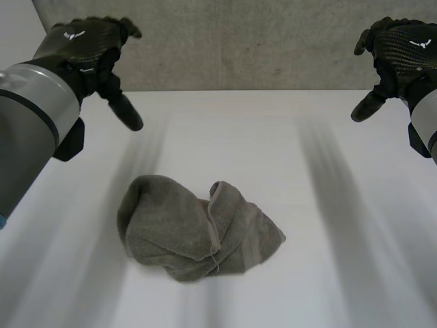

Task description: Fold the towel.

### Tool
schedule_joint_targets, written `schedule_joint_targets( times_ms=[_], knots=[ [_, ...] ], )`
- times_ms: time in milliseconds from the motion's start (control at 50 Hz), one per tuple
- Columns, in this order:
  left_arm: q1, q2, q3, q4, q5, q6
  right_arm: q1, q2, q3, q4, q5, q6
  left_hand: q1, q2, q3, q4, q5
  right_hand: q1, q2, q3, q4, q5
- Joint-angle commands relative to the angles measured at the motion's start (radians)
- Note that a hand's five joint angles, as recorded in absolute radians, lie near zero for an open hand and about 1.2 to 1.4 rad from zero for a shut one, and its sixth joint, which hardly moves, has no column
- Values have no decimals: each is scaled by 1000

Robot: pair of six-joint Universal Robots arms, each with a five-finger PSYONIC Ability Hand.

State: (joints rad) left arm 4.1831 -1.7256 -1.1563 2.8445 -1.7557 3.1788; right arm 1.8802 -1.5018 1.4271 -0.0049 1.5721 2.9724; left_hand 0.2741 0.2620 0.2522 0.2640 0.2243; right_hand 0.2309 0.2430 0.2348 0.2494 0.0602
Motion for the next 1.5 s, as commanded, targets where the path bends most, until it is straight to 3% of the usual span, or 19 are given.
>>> schedule_joint_targets(
  times_ms=[20, 240, 340, 440, 500, 560, 700, 860, 900, 940, 960, 980, 1000, 1120, 1220, 1260, 1340, 1380, 1500],
  knots=[
    [18, -22, -6, -60, 9, -7, 3, -1, -1, 9, -3, -4, -84, -72, -62, -74, -209, -56, -69, -60, -75, -60],
    [22, -22, -8, -63, 10, 0, 14, 0, -7, 28, -18, -13, -93, -81, -71, -83, -218, -56, -69, -60, -75, -60],
    [29, -25, -33, -59, 12, 10, 31, 29, -19, 52, -101, -20, -84, -72, -62, -74, -209, -56, -69, -60, -75, -60],
    [49, -98, -57, -36, 48, 126, 100, 188, -97, 111, -325, -67, -69, -57, -47, -59, -194, -56, -69, -60, -75, -60],
    [61, -129, -60, -34, 64, 174, 144, 294, -161, 132, -383, -128, -69, -57, -47, -59, -194, -56, -69, -60, -75, -60],
    [87, -233, -74, -25, 88, 269, 207, 420, -239, 140, -385, -208, -69, -57, -47, -59, -194, -56, -69, -60, -75, -60],
    [91, -357, -72, -10, 88, 302, 295, 635, -398, 164, -380, -352, -26, -13, -4, -15, -150, -56, -69, -60, -75, -60],
    [91, -437, -74, 27, 88, 308, 339, 819, -531, 212, -374, -418, 370, 382, 392, 380, 245, 80, 68, 76, 62, 76],
    [89, -451, -72, 26, 88, 306, 346, 842, -553, 223, -370, -424, 485, 498, 507, 496, 361, 259, 247, 255, 241, 255],
    [88, -469, -63, 24, 90, 306, 347, 873, -605, 246, -351, -443, 955, 968, 977, 966, 831, 773, 761, 769, 754, 769],
    [88, -470, -63, 24, 90, 306, 347, 873, -605, 246, -351, -443, 958, 970, 980, 968, 833, 776, 764, 772, 757, 772],
    [88, -470, -53, 26, 88, 308, 347, 876, -638, 252, -331, -450, 1120, 1133, 1142, 1131, 996, 1107, 1095, 1103, 1089, 1103],
    [88, -465, -31, 29, 87, 311, 346, 873, -681, 253, -302, -451, 1122, 1134, 1144, 1132, 997, 1165, 1153, 1161, 1146, 1161],
    [83, -434, 141, 65, 76, 322, 336, 848, -866, 230, -170, -426, 1122, 1134, 1144, 1132, 997, 1165, 1153, 1161, 1147, 1161],
    [95, -333, 329, 250, -50, 248, 260, 702, -1042, -5, 116, -301, 1122, 1134, 1144, 1132, 997, 1165, 1153, 1161, 1147, 1161],
    [121, -277, 348, 448, -186, 153, 231, 645, -1013, -57, 147, -256, 1122, 1134, 1144, 1132, 997, 1165, 1153, 1161, 1147, 1161],
    [127, -253, 328, 561, -214, 118, 194, 545, -909, -78, 103, -220, 1122, 1134, 1144, 1132, 997, 1165, 1153, 1161, 1147, 1161],
    [123, -247, 299, 556, -197, 116, 197, 488, -785, -82, 13, -216, 1122, 1134, 1144, 1132, 997, 1165, 1153, 1161, 1147, 1161],
    [115, -243, 40, 541, -15, 115, 191, 451, -597, -81, -77, -228, 1122, 1134, 1144, 1132, 997, 1165, 1153, 1161, 1147, 1161]
  ],
)
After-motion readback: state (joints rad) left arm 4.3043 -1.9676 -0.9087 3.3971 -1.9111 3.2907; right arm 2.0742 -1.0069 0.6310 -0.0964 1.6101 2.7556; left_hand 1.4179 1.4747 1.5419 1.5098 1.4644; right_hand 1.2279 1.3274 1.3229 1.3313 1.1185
